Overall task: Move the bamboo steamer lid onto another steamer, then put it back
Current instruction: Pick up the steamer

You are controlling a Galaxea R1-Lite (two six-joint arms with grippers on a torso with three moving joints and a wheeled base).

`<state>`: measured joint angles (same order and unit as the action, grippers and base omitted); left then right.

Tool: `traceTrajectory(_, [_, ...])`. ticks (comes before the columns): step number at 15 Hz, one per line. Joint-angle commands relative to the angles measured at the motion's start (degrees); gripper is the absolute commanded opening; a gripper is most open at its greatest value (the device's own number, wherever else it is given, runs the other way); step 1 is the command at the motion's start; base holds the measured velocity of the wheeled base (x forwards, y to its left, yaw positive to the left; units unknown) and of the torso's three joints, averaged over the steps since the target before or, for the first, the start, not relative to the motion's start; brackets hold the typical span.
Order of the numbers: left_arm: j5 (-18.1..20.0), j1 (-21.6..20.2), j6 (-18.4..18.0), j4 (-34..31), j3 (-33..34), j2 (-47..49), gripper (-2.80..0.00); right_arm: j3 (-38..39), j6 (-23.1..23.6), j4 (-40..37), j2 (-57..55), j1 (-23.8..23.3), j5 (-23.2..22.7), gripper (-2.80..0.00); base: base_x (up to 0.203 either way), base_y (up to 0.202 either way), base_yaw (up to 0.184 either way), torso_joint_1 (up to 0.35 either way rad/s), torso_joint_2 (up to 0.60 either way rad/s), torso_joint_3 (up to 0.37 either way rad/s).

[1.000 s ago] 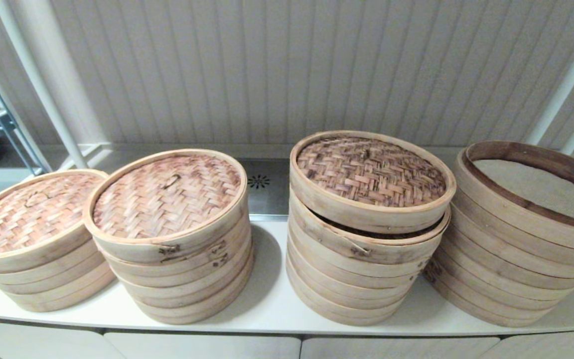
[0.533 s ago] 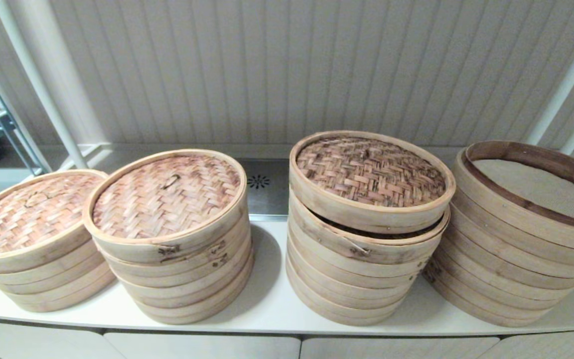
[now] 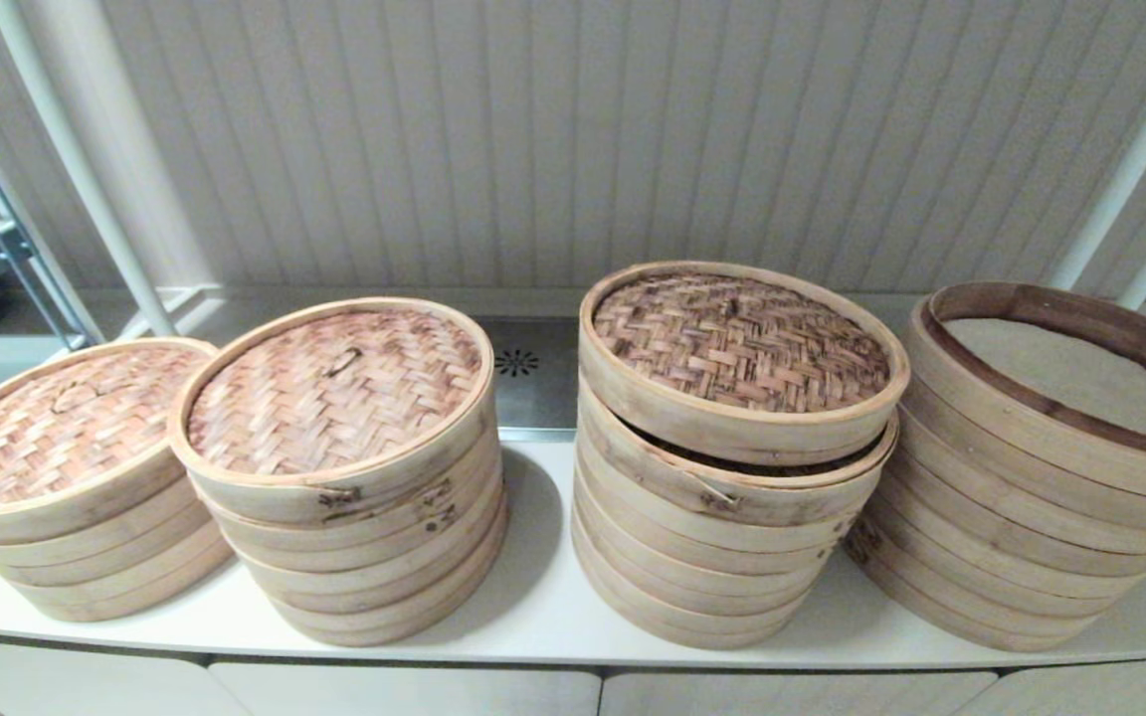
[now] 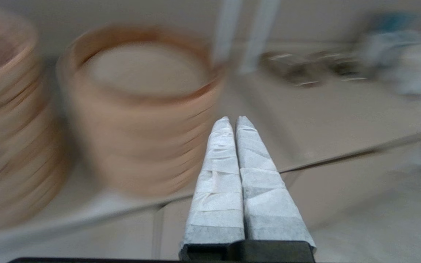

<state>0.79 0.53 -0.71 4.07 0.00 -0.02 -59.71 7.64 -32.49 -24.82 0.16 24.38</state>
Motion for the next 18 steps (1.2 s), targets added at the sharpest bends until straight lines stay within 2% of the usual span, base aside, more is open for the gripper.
traceTrajectory(1, [0.00, 0.00, 0.00, 0.06, 1.76, -0.06, -2.80, 7.01, -0.35, 0.50, 5.31, -2.81, -9.63, -2.80, 0.000, 0.000, 0.000, 0.000, 0.00, 0.000])
traceTrajectory(3, [0.00, 0.00, -0.06, 0.06, 1.67, -0.06, -2.80, 16.78, -1.26, 3.45, 7.85, -4.15, -16.32, -2.80, 0.000, 0.000, 0.000, 0.000, 0.00, 0.000])
traceTrajectory(5, [0.00, 0.00, -0.01, 0.06, 1.67, -0.06, -2.80, 27.50, -2.12, 11.24, 8.77, -3.31, -19.46, -2.80, 0.000, 0.000, 0.000, 0.000, 0.00, 0.000])
traceTrajectory(8, [0.00, 0.00, -0.08, 0.06, 1.73, -0.03, -2.80, 43.02, -2.65, 24.08, 8.75, 2.76, -19.96, -2.80, 0.000, 0.000, 0.000, 0.000, 0.00, 0.000])
traceTrajectory(11, [0.00, 0.00, -0.08, 0.06, 1.76, -0.06, -2.80, 53.23, -3.34, 35.39, 9.03, 5.08, -19.78, -2.80, 0.000, 0.000, 0.000, 0.000, 0.00, 0.000])
traceTrajectory(14, [0.00, 0.00, -0.08, 0.06, 1.67, -0.06, -2.80, 59.29, -2.02, 39.35, 9.17, 5.45, -20.04, -2.80, 0.000, 0.000, 0.000, 0.000, 0.00, 0.000])
traceTrajectory(16, [0.00, 0.00, -0.17, -0.02, 1.67, -0.04, -2.80, 59.45, -1.70, 39.81, 9.26, 5.34, -19.90, -2.80, 0.000, 0.000, 0.000, 0.000, 0.00, 0.000])
traceTrajectory(18, [0.00, 0.00, -0.17, -0.02, 1.67, -0.06, -2.80, 59.35, -1.89, 39.71, 10.60, 3.13, -20.26, -2.80, 0.000, 0.000, 0.000, 0.000, 0.00, 0.000])
